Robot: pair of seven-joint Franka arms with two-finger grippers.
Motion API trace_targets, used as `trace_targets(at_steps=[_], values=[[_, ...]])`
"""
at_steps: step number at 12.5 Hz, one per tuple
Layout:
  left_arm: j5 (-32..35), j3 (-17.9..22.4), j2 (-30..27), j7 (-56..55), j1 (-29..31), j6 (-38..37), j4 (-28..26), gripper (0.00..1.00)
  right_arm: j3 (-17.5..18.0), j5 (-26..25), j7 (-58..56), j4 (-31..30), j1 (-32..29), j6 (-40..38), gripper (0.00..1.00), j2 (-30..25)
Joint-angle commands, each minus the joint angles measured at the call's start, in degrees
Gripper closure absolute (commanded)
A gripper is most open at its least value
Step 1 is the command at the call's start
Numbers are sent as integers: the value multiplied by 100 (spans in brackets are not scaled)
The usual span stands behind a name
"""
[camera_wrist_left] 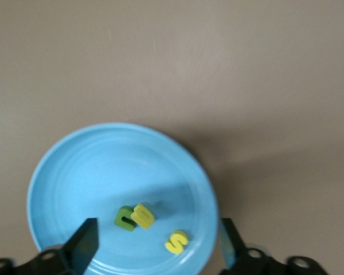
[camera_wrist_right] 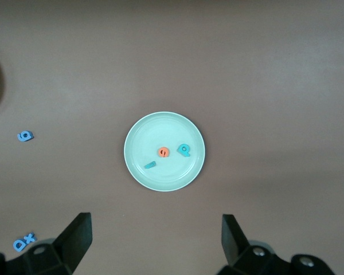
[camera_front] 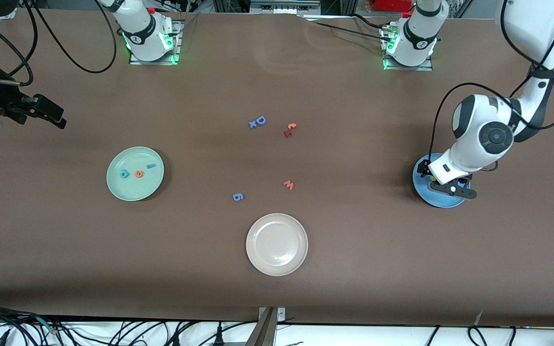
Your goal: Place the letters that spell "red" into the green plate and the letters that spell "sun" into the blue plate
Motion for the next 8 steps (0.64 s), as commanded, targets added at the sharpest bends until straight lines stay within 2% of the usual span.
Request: trace_targets(at_steps=[1,3,4,6,8], values=[[-350,-48,-793,156,-229,-1582,781,0,-11,94,-106,-7,-22,-39,0,-50],[-350,-48,-900,165,-449,-2692,1757,0,-3,94,-106,-7,-22,-39,0,-50],[-472,-48,-979,182,-450,-2984,2049,0,-11,94,-106,-7,-22,-39,0,-50],[-806,5,-1259,174,-415,-3119,2271,0,-11,94,-106,-7,-22,-39,0,-50],[-842,40,-1401,95,-380,-3119,2534,0,-11,94,-106,-7,-22,-39,0,-50]])
